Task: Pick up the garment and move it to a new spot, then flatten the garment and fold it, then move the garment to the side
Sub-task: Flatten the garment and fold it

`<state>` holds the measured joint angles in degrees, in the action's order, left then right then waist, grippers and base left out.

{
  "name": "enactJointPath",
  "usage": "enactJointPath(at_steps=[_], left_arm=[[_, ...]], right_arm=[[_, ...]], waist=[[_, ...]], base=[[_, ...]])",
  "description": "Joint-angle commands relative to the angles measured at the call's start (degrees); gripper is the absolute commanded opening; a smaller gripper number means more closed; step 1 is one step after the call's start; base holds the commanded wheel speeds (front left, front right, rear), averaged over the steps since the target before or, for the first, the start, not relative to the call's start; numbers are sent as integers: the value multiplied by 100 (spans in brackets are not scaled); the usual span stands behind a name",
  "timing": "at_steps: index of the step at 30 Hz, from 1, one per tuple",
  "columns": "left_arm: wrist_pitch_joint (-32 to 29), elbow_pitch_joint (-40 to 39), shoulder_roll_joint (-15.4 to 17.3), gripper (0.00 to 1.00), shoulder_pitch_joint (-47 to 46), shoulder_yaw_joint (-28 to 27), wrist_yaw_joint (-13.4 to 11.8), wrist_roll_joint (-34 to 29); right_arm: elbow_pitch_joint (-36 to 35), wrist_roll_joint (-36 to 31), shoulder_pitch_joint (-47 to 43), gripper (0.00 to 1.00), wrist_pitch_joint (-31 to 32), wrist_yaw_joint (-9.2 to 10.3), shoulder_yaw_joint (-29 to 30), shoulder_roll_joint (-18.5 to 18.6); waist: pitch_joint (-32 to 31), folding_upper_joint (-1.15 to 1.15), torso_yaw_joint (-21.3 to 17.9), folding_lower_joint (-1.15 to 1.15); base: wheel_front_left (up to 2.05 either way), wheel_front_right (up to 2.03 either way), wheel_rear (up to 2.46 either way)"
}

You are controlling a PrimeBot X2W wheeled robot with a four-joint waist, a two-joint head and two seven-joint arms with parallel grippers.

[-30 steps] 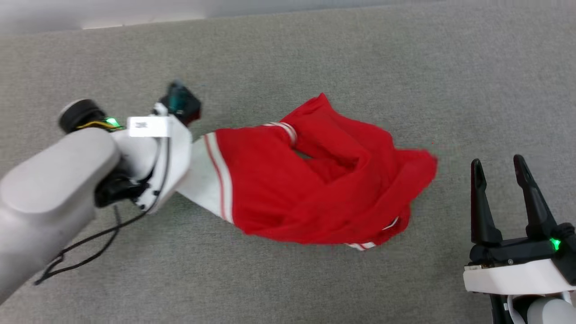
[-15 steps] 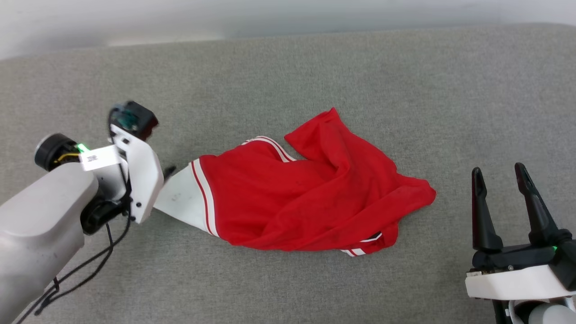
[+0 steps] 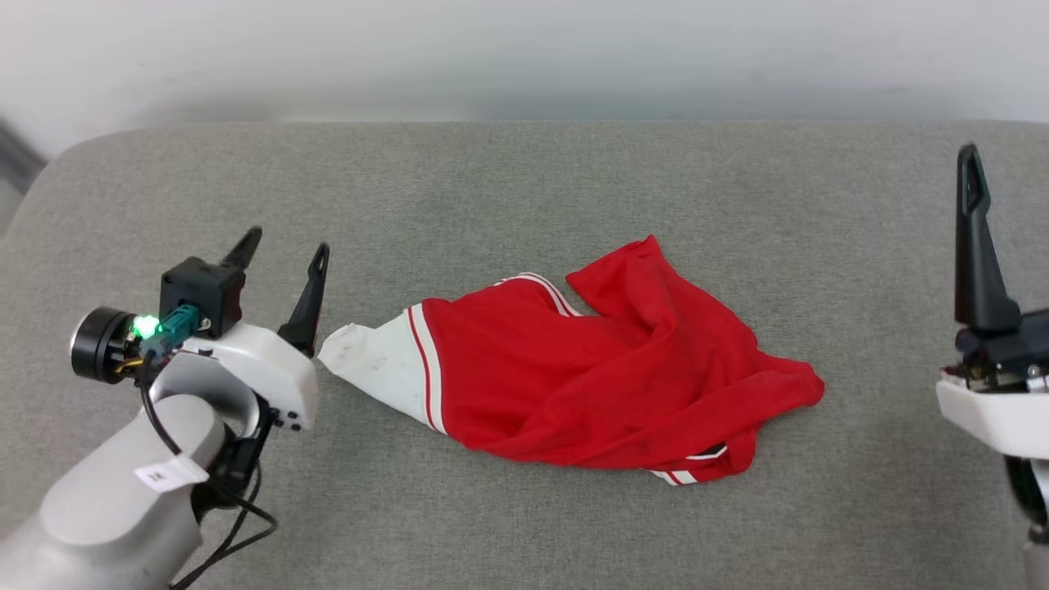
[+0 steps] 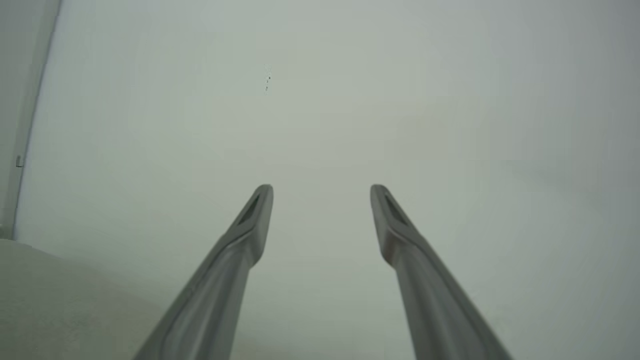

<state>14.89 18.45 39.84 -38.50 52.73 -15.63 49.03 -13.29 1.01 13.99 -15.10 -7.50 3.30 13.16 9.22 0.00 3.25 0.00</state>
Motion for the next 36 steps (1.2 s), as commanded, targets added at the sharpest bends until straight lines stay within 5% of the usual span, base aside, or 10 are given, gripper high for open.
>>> enactJointPath(at_steps=[1,5,9,14,22,29,36], left_arm=[[36,-171,-71,100,172,-227,-128,-171],[28,-948,-403,100,1172,-1305,-529,-982],[30,-1428,-837,100,1993,-2201,-501,-1739],[31,-1816,-1475,100,2667,-3167,-204,-2535],[31,-2002,-2387,100,3124,-4132,431,-3417],[32,-2142,-3014,100,3052,-4613,902,-3915],[32,-2287,-3428,100,2859,-4903,1250,-4225]], right_arm=[[-26,8,148,100,-9,2,-81,120],[136,103,611,100,-9,2,-495,681],[634,369,1092,100,100,2,-1121,1295],[1031,1122,1815,100,1133,2,-2178,2085],[1176,2934,2927,100,3630,2,-4328,3160],[1489,4308,3809,100,5548,2,-5524,3408],[2381,4791,4418,100,6135,2,-6006,3077]], waist=[[15,0,30,0],[21,0,98,0],[22,0,156,0],[83,0,235,0],[371,0,385,0],[810,0,554,0],[1291,0,741,0]], base=[[0,0,0],[0,0,0],[0,0,0],[0,0,0],[0,0,0],[0,0,0],[0,0,0]])
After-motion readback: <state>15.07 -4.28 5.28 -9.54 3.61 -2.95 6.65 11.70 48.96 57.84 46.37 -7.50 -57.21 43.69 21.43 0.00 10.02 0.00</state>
